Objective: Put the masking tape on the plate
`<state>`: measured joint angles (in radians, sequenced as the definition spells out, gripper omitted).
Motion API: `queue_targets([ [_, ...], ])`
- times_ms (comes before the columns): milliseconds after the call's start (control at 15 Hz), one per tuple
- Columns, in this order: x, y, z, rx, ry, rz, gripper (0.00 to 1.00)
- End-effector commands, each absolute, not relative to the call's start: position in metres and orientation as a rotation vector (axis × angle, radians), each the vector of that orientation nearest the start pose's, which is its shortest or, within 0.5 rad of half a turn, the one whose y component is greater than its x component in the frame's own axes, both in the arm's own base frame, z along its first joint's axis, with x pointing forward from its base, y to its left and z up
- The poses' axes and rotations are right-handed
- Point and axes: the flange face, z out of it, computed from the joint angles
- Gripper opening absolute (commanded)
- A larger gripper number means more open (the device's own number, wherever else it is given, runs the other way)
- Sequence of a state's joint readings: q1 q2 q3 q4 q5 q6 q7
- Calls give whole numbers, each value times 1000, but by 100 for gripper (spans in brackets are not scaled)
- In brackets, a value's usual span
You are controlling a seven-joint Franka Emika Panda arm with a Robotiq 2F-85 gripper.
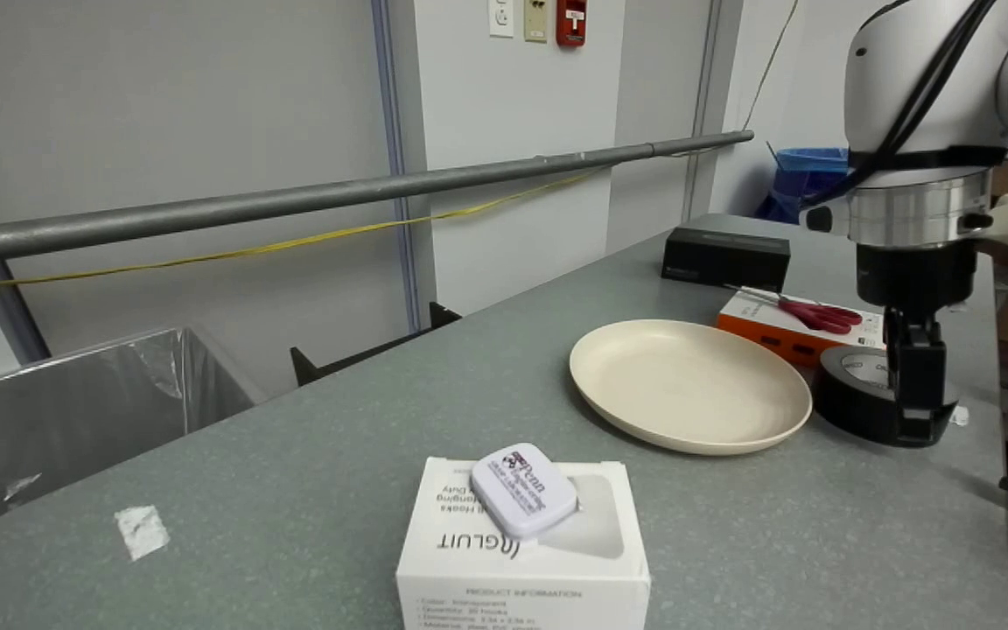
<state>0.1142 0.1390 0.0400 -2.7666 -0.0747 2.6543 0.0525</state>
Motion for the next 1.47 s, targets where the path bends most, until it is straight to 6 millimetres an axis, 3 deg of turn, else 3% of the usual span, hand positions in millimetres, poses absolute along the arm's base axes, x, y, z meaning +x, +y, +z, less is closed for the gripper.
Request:
queue_targets([
  [0,356,67,137,-3166,-262,398,51],
  [400,364,62,136,-3165,-239,401,5],
  [467,363,61,137,-3165,-234,409,3],
  [667,346,60,143,-3174,-305,471,6],
  [867,316,55,163,-3175,-452,407,6],
  [1000,345,59,171,-3177,-498,379,6],
  [1267,371,62,219,-3154,-526,142,6],
  [1333,365,61,225,-3144,-536,115,6],
  [1400,376,65,231,-3136,-540,98,6],
])
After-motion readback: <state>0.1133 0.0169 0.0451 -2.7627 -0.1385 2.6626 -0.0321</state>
